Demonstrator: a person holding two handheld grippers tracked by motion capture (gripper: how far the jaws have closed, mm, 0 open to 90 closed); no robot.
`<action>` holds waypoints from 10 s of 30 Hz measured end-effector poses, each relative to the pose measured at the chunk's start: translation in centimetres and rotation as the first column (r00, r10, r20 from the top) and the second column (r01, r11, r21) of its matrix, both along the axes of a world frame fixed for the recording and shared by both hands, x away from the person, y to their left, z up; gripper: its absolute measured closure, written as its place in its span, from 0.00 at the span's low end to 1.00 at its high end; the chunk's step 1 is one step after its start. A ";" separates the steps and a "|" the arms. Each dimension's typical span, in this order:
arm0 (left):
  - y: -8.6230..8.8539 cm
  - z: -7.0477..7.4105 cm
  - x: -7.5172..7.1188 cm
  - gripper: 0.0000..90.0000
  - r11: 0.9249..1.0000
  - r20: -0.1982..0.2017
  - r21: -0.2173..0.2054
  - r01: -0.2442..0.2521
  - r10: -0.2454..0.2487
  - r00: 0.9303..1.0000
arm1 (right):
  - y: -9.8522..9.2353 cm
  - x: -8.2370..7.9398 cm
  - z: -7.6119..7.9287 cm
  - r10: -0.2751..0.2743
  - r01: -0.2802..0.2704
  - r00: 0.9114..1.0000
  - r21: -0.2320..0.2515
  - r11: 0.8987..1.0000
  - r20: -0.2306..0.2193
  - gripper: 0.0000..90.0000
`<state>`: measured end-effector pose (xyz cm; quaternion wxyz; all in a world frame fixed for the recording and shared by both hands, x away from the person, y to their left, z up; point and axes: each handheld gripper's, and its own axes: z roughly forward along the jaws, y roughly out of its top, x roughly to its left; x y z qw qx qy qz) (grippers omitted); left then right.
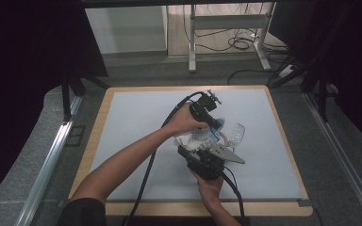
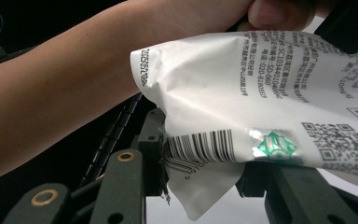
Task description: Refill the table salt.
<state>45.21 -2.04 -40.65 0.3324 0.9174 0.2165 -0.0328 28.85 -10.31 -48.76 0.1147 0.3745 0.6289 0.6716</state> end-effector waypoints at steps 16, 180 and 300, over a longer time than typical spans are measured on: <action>0.1 0.0 0.0 0.99 1.000 -0.005 -0.006 0.002 -0.002 1.000 | 0.1 -0.1 0.0 -0.002 0.002 1.000 0.002 1.000 -0.002 0.69; -0.3 1.5 -0.4 0.99 0.997 0.009 0.056 0.045 -0.046 0.999 | 1.3 -0.4 -1.2 -0.054 0.059 0.997 -0.114 0.992 0.050 0.70; -2.1 1.7 -1.0 0.97 0.983 -0.001 0.184 0.007 -0.007 1.000 | 4.2 2.4 -2.0 -0.123 0.122 0.991 0.035 0.992 0.042 0.70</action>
